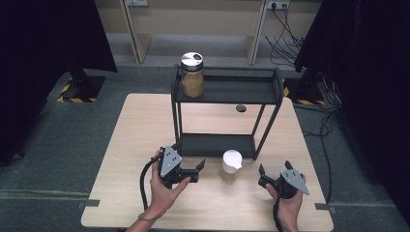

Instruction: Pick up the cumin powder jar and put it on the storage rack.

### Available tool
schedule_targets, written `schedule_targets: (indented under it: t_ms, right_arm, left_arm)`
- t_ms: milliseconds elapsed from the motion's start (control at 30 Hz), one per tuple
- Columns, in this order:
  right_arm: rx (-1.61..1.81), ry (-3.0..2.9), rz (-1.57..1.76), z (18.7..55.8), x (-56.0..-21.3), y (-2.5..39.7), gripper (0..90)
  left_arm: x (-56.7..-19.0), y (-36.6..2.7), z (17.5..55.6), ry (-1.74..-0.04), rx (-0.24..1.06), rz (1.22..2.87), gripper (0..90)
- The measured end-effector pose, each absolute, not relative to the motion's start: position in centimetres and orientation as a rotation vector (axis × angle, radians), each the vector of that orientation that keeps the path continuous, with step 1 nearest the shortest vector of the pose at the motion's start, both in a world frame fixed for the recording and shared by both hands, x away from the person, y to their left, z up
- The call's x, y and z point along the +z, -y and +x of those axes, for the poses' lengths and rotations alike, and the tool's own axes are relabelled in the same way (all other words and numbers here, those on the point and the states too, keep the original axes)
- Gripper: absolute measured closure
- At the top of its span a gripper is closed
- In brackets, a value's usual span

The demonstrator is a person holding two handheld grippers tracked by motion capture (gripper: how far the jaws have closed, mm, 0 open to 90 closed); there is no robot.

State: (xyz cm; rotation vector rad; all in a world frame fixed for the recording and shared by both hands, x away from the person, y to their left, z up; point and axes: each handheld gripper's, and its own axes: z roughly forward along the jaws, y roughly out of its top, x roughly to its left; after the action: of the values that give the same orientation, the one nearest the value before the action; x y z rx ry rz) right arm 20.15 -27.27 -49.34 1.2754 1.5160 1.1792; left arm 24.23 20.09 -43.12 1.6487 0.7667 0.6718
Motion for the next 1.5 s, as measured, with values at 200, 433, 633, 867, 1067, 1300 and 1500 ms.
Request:
schedule_targets:
  t_ms: [200, 433, 633, 867, 1067, 1300, 1500]
  right_arm:
    - [1.175, -1.517, 1.272, 20.1, -49.3, 27.2, 3.5]
    - [1.174, -1.518, 1.271, 20.1, -49.3, 27.2, 3.5]
    - [1.173, -1.518, 1.270, 20.1, -49.3, 27.2, 3.5]
    - [1.170, -1.518, 1.269, 20.1, -49.3, 27.1, 3.5]
    - [1.169, -1.517, 1.269, 20.1, -49.3, 27.1, 3.5]
    - [1.167, -1.517, 1.267, 20.1, -49.4, 27.0, 3.6]
    - [1.168, -1.519, 1.266, 20.1, -49.4, 27.1, 3.6]
  left_arm:
    - [-44.5, -20.2, 24.4, -0.788, 0.635, 1.670, 1.0]
    - [-46.4, -20.4, 24.6, -0.822, 0.593, 1.697, 1.1]
    - [-47.3, -20.4, 24.7, -0.840, 0.582, 1.709, 1.1]
    - [-48.2, -20.4, 24.4, -0.855, 0.575, 1.702, 1.1]
    - [-48.9, -20.4, 24.3, -0.865, 0.568, 1.703, 1.2]
    - [-49.0, -20.4, 24.1, -0.869, 0.572, 1.696, 1.7]
    - [-49.1, -20.4, 24.0, -0.870, 0.578, 1.689, 1.8]
